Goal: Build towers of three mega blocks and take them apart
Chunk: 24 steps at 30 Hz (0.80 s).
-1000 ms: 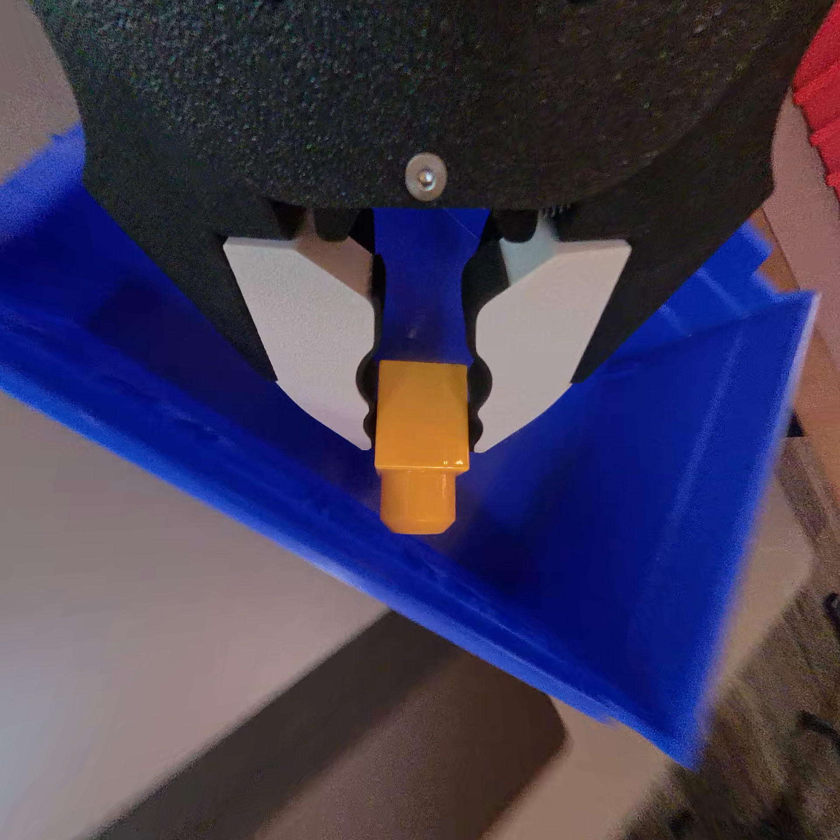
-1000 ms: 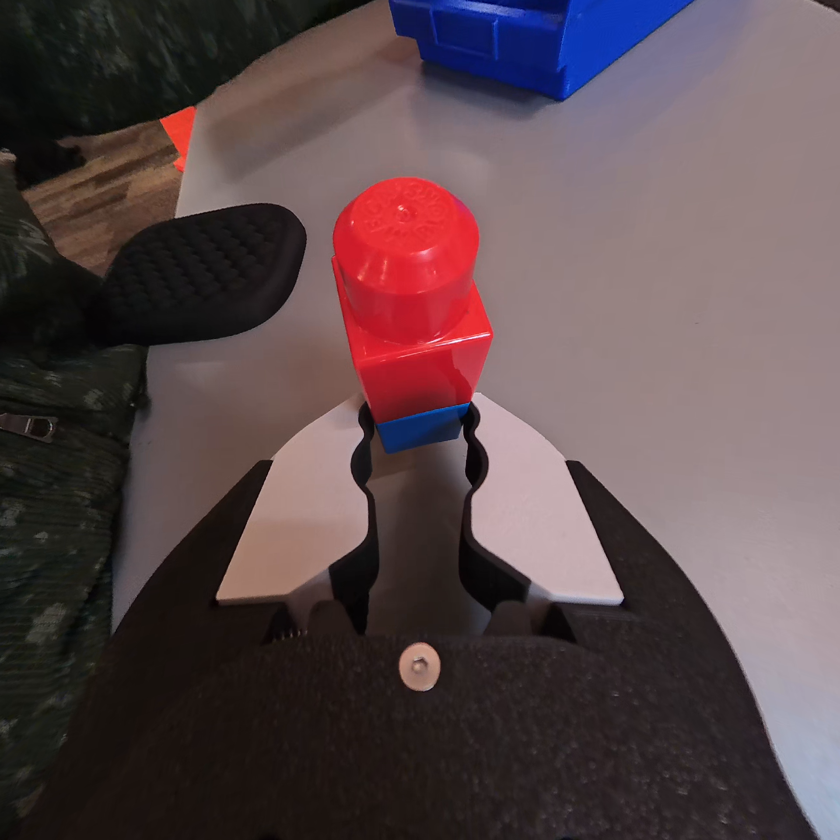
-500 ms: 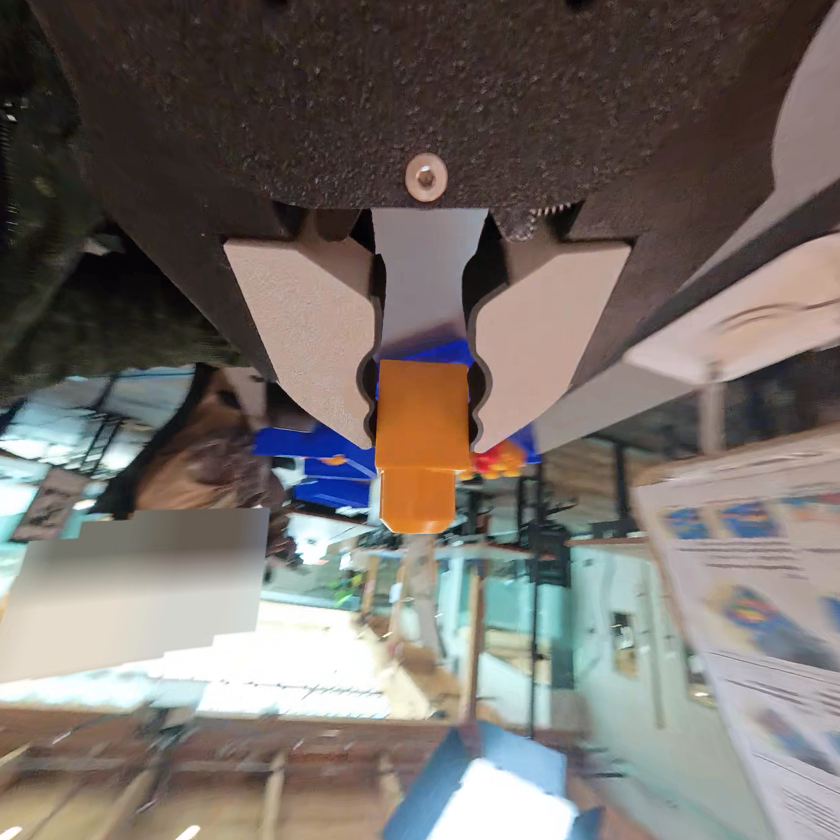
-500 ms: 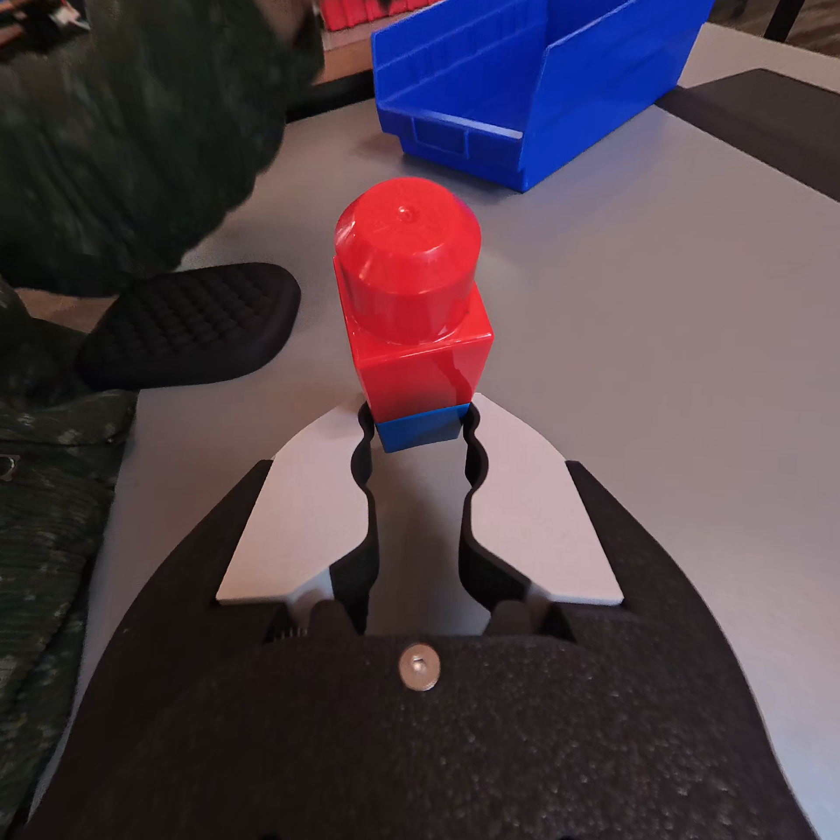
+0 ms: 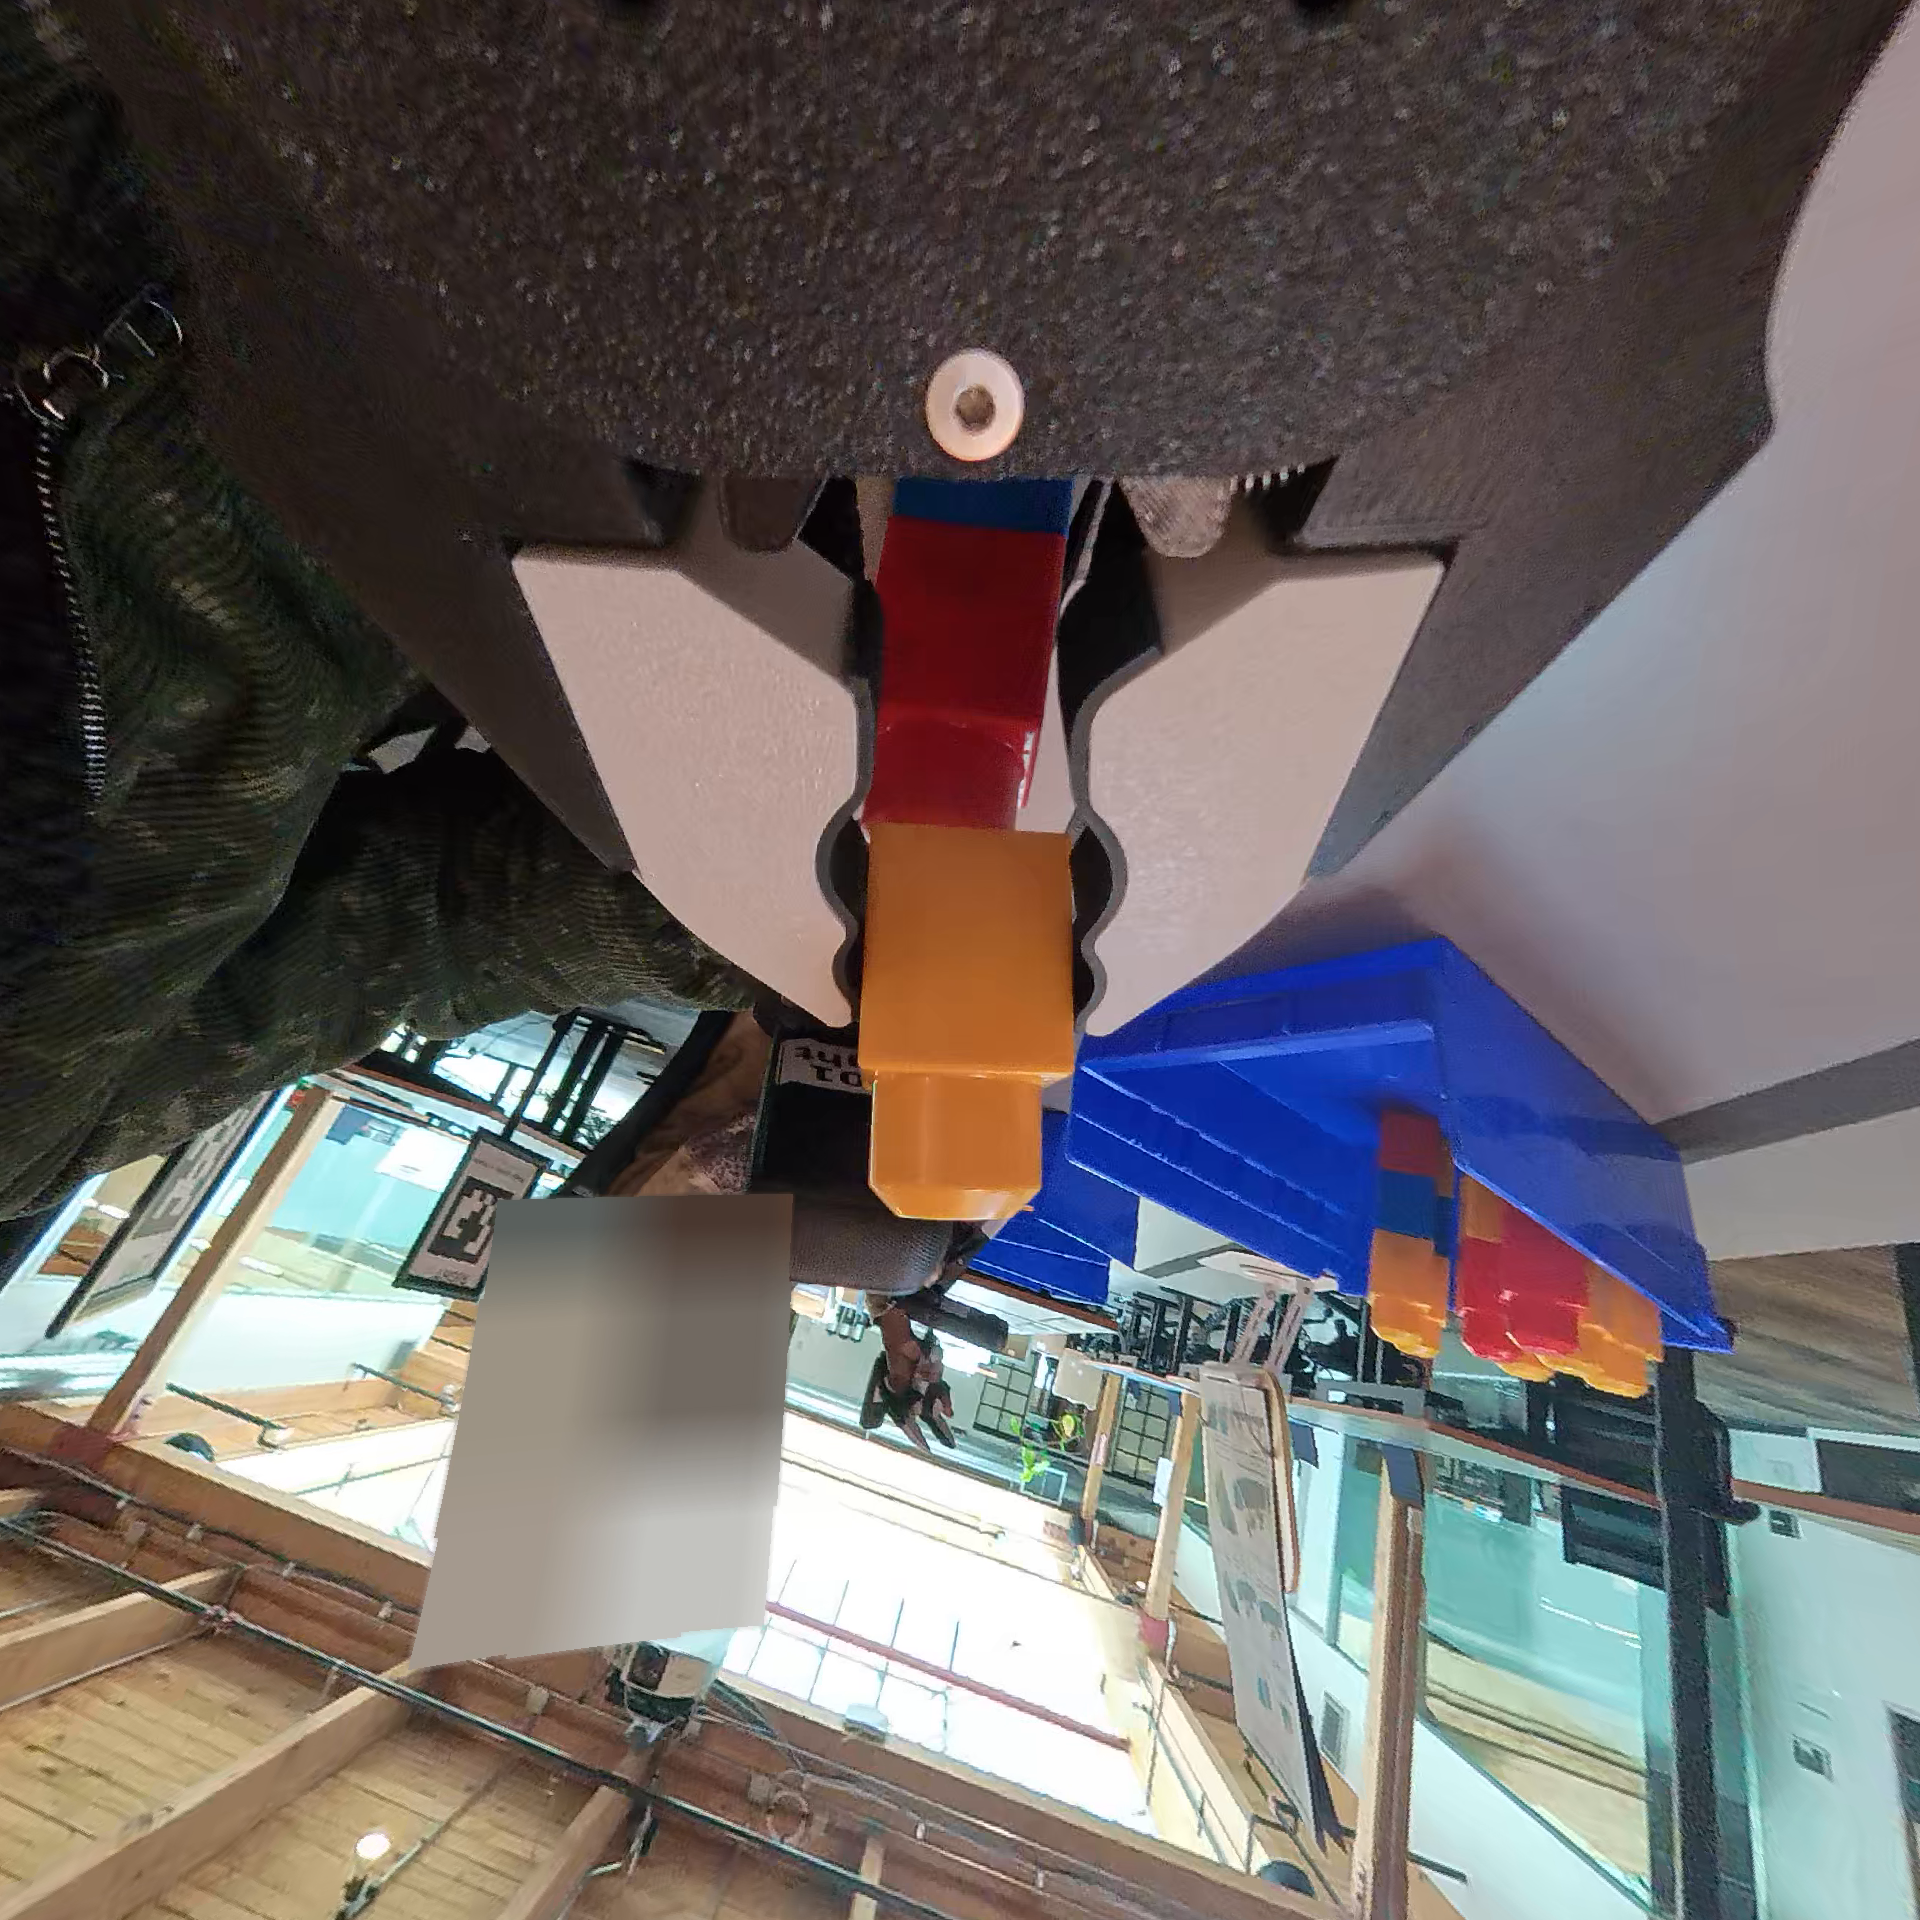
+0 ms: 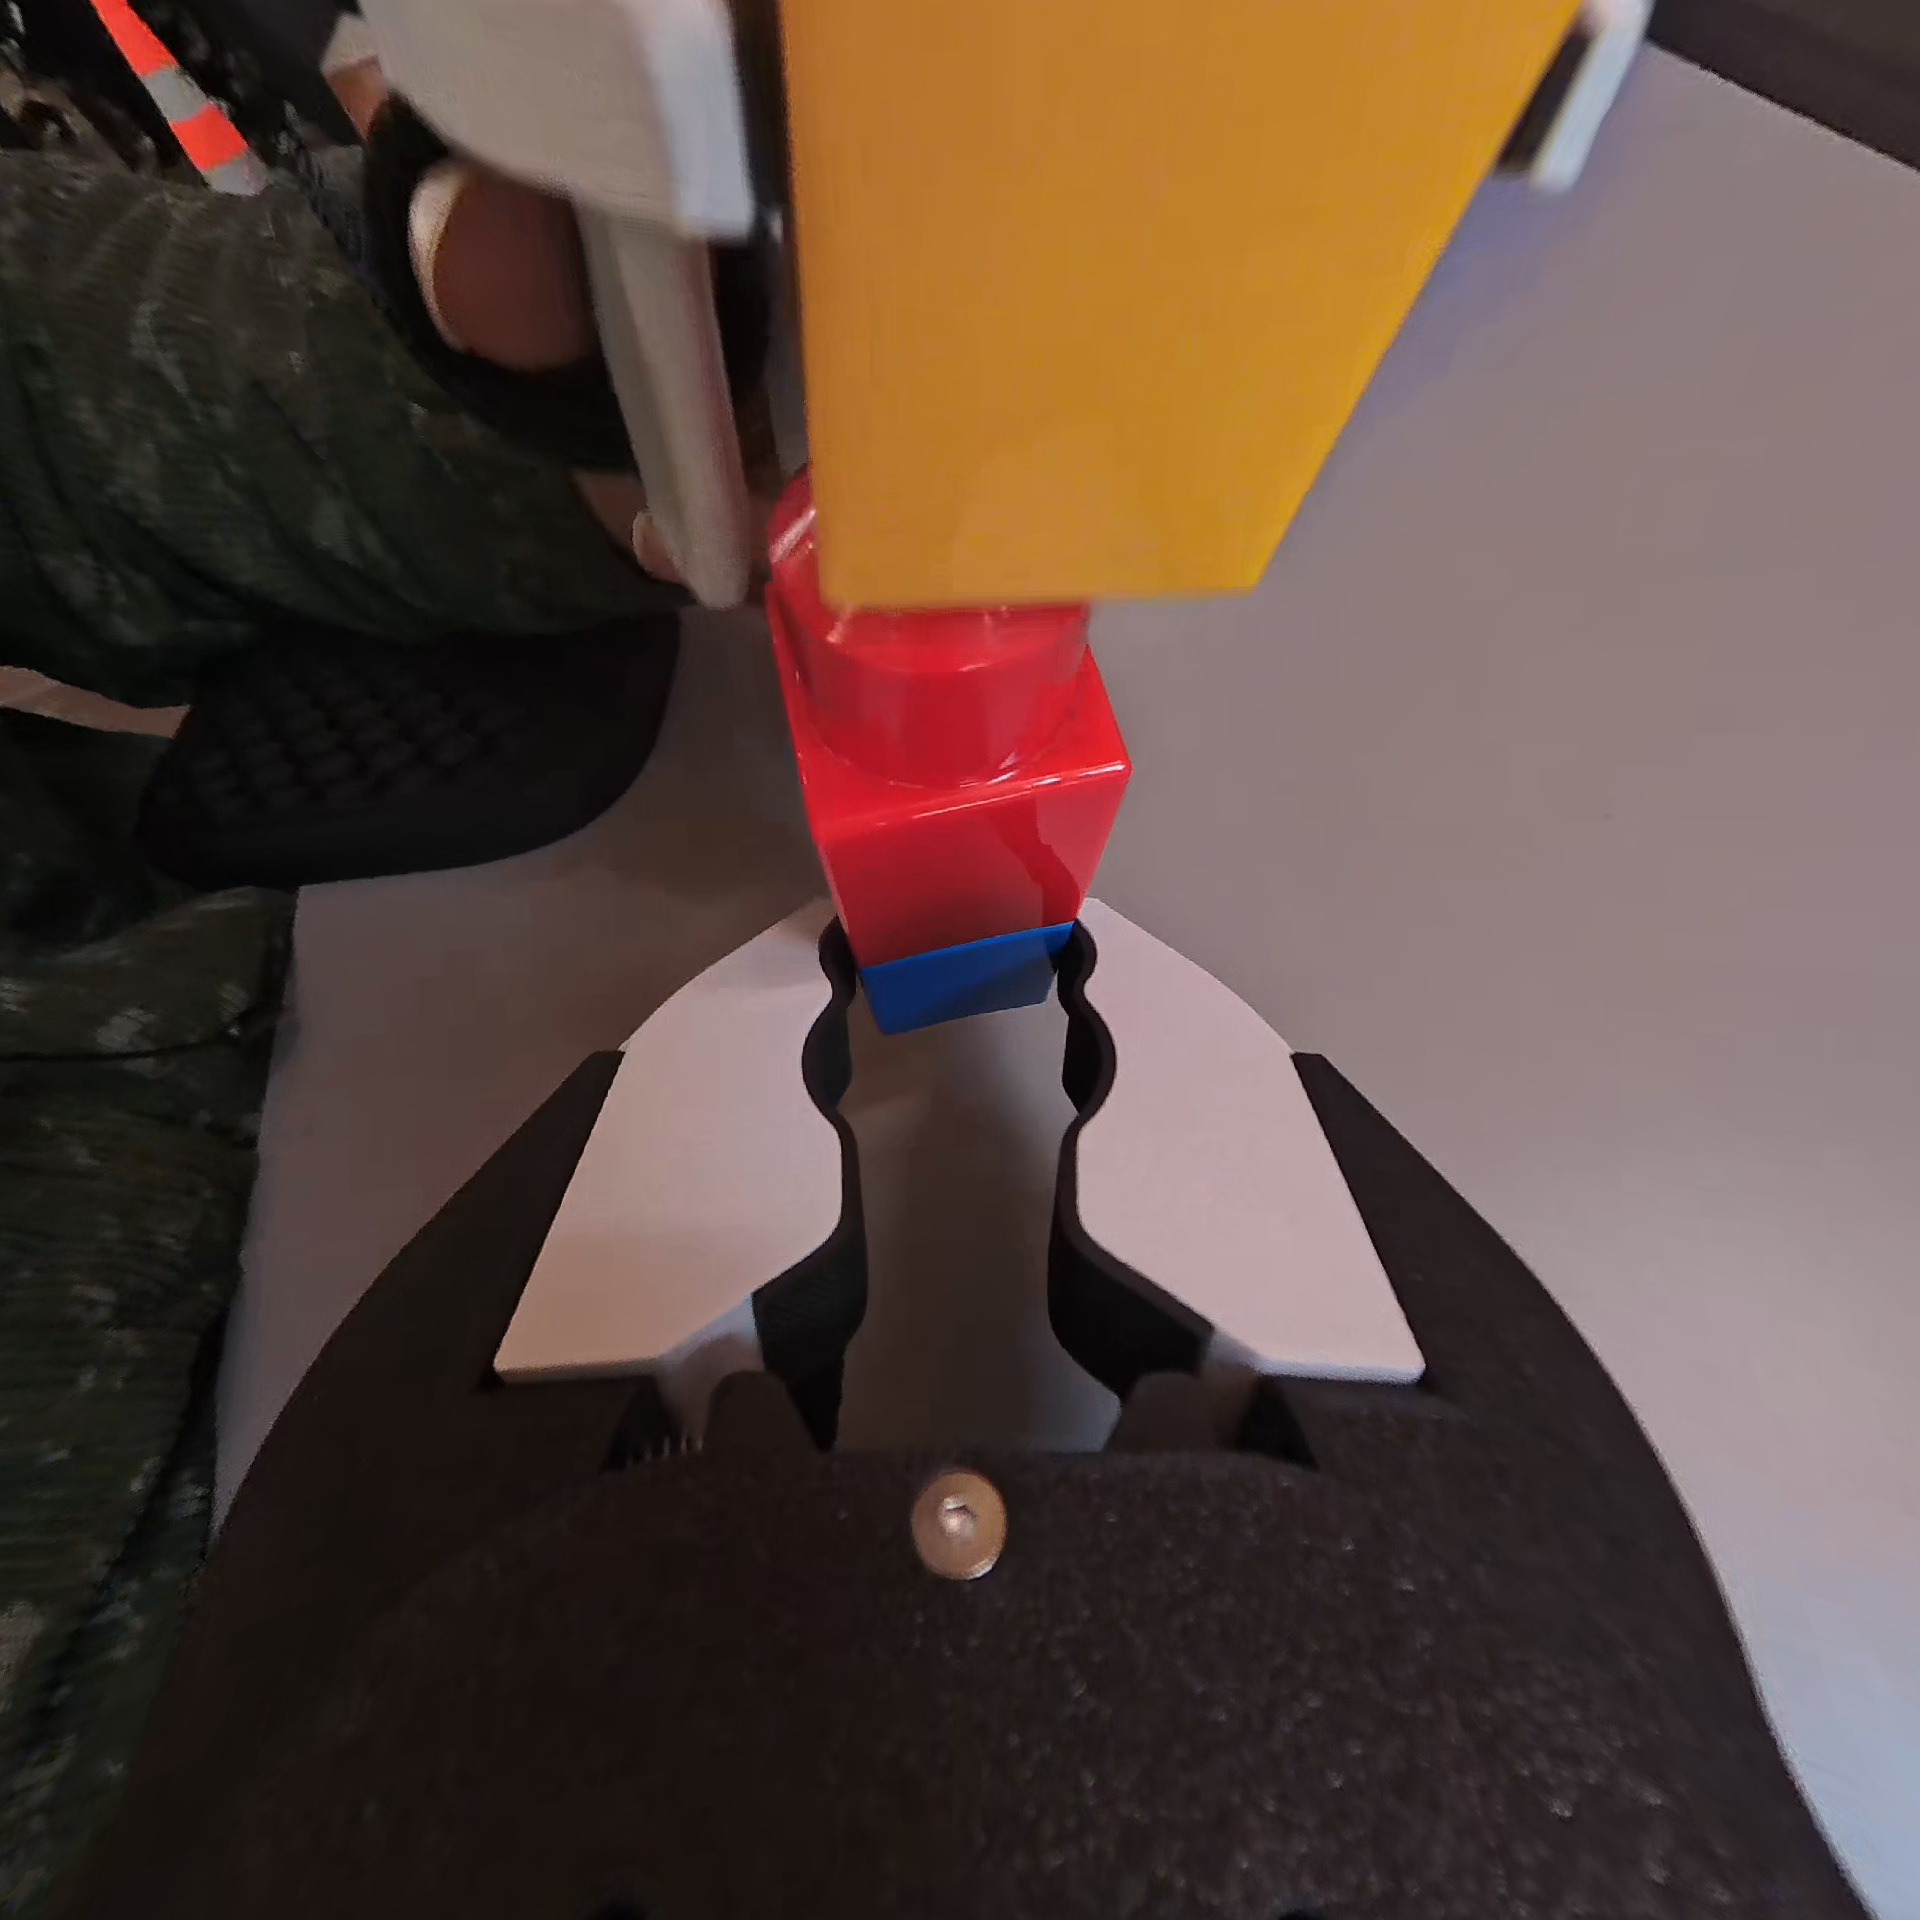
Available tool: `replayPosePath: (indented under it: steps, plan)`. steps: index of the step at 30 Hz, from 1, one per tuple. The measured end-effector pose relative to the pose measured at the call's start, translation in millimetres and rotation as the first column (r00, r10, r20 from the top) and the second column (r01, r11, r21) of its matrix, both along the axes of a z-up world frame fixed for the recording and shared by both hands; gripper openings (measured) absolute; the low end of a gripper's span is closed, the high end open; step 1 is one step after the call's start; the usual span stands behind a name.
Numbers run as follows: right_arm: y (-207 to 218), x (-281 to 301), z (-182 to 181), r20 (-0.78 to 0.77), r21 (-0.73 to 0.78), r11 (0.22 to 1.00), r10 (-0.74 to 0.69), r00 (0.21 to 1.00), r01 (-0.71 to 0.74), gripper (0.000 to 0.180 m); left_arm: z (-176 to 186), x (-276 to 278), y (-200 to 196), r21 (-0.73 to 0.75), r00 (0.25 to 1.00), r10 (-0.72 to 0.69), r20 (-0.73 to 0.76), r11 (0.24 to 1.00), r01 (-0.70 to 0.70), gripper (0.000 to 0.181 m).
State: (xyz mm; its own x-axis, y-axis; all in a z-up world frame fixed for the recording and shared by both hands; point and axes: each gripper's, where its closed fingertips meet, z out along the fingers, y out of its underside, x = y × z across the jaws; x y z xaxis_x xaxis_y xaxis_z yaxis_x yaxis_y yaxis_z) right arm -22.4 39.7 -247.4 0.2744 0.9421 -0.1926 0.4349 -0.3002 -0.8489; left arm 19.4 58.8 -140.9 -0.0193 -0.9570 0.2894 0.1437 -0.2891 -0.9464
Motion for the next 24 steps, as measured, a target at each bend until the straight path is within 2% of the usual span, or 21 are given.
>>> replayPosePath:
  steps: [8, 17, 24]
  plan:
    - [0, 5, 4, -0.014, -0.016, 1.0, -0.009, 1.0, 0.009, 0.038, -11, 2, -6, 0.059, 0.993, -0.032, -0.115, 0.998, 0.039, 0.037]
    - [0, -2, 19, -0.119, -0.034, 0.999, -0.044, 0.992, 0.04, 0.037, -6, 0, -5, 0.062, 0.993, -0.032, -0.117, 0.997, 0.04, 0.037]
    - [0, -1, 18, -0.102, -0.018, 0.999, -0.041, 0.994, 0.039, 0.036, -10, -3, -6, 0.06, 0.983, -0.066, -0.174, 0.995, 0.077, 0.037]
